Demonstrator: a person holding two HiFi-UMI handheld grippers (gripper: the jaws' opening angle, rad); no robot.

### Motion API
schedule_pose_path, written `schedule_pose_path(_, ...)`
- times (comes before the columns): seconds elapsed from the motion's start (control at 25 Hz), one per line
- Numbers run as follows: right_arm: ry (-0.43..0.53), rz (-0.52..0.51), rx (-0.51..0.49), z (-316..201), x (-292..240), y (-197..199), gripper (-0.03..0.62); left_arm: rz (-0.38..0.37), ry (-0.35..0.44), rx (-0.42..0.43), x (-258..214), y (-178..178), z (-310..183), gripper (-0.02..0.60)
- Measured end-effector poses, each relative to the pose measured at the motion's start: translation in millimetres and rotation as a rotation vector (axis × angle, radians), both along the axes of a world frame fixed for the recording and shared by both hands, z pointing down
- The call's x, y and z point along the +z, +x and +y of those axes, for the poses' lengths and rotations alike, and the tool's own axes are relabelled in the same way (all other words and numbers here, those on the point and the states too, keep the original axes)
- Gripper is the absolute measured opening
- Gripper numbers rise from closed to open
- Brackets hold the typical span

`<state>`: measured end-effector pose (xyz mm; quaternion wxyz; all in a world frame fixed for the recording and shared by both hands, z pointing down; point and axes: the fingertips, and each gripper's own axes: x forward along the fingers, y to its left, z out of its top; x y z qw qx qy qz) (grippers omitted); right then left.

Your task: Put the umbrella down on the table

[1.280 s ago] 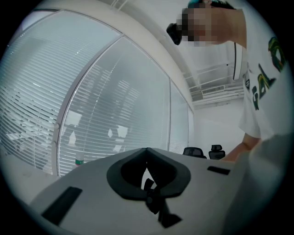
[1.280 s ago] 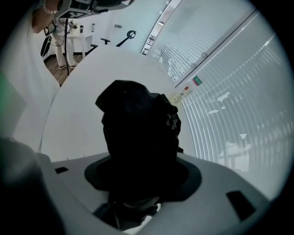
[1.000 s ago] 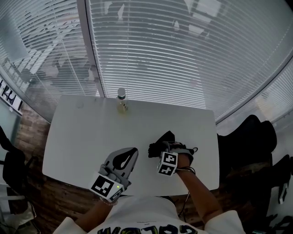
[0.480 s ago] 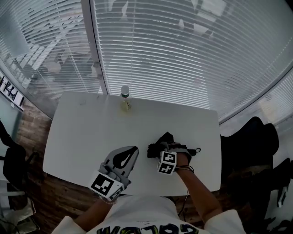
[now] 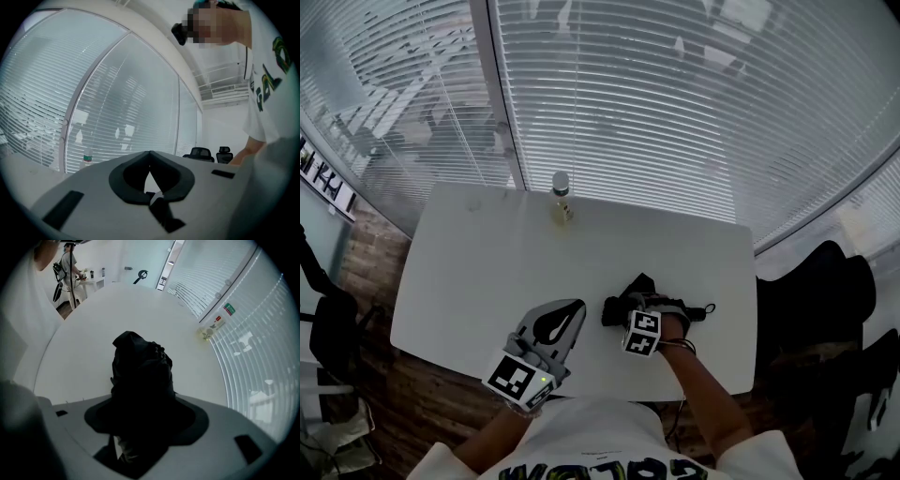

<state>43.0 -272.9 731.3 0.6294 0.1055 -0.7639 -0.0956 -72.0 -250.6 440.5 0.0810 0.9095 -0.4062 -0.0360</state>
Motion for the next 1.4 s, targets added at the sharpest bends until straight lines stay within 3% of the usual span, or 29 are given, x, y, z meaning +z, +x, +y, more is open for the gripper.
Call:
schedule_pose_path(0.32, 0.083, -0.111, 0.100, 0, -23, 8, 0.356, 0.008, -0.001, 0.000, -2, 10, 8, 0.011)
schedule_pose_path(0.84, 0.172, -0.353, 0.261, 9, -103, 43, 0.317, -0.010, 0.005, 0.017, -3, 32, 8, 0.011)
schedule_pose_path(1.04, 0.210, -0.508, 0.341, 10, -147, 52, 0.279, -0.029, 0.009, 0.014, -3, 39, 6, 0.011)
schedule_pose_path(1.4, 0.249, -0.883, 0.494, 18, -231, 63, 0.212, -0.037, 0.032, 0.009, -12, 49, 3, 0.011)
